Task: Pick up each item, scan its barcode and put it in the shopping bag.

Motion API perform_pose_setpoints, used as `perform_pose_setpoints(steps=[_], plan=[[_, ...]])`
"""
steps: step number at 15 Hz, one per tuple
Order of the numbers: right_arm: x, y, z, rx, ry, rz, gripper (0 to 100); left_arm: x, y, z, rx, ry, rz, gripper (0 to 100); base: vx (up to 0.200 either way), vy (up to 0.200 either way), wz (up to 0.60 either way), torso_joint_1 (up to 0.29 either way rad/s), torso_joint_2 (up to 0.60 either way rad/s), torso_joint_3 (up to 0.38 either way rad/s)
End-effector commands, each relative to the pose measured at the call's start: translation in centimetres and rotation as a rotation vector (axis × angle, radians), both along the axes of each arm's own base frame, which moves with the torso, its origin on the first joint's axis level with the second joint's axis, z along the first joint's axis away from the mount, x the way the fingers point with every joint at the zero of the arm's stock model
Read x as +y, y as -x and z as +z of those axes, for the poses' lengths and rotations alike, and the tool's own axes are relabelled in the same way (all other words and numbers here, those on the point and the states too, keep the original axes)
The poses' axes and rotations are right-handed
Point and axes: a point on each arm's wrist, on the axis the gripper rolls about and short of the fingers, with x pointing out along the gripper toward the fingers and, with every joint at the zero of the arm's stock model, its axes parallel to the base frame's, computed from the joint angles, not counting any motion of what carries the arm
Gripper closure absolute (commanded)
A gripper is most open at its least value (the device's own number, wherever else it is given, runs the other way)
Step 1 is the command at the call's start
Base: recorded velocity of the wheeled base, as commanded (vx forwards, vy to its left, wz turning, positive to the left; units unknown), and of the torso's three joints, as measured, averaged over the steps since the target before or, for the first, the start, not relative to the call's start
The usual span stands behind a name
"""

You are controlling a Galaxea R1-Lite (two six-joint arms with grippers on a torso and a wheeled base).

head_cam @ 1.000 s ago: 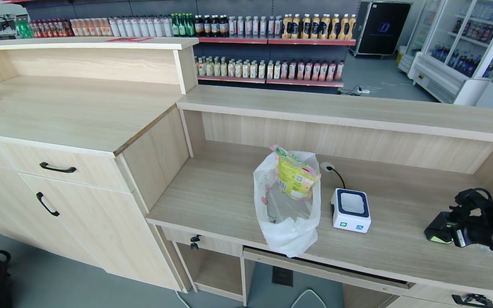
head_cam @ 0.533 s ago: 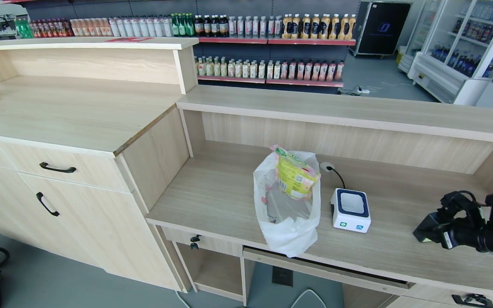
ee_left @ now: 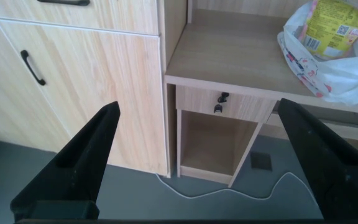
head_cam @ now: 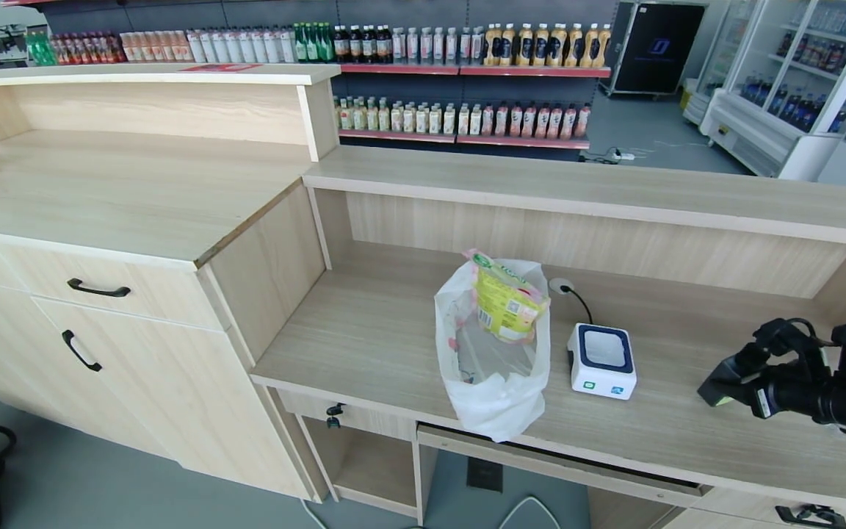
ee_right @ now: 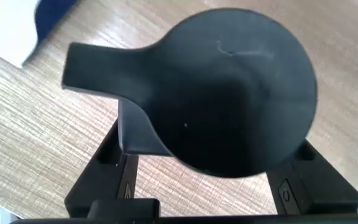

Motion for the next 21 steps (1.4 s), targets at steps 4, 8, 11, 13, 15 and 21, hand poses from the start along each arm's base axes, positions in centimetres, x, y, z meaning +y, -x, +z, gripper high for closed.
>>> perform_pose_setpoints(steps=[4, 8, 11, 13, 15, 21], plan=[[2.8, 2.4, 11.2, -0.299, -0.016, 0.203, 100, 0.0, 0.0, 0.0, 0.001, 0.000, 0.000, 0, 0.000, 0.000, 0.00, 0.000, 0.00, 0.000], [8.2, 6.7, 20.1, -0.634, 0.060, 0.523, 100, 0.0, 0.0, 0.0, 0.001, 0.000, 0.000, 0, 0.000, 0.000, 0.00, 0.000, 0.00, 0.000], [14.0, 9.5, 23.3, -0.875, 0.132, 0.736, 100, 0.0, 0.0, 0.0, 0.001, 0.000, 0.000, 0, 0.000, 0.000, 0.00, 0.000, 0.00, 0.000], [18.4, 10.9, 24.1, -1.041, 0.139, 0.910, 100, 0.0, 0.0, 0.0, 0.001, 0.000, 0.000, 0, 0.000, 0.000, 0.00, 0.000, 0.00, 0.000], [21.8, 11.9, 24.6, -1.174, 0.133, 1.046, 100, 0.0, 0.0, 0.0, 0.001, 0.000, 0.000, 0, 0.000, 0.000, 0.00, 0.000, 0.00, 0.000], [27.9, 15.4, 24.2, -1.455, 0.197, 1.284, 100, 0.0, 0.0, 0.0, 0.001, 0.000, 0.000, 0, 0.000, 0.000, 0.00, 0.000, 0.00, 0.000]])
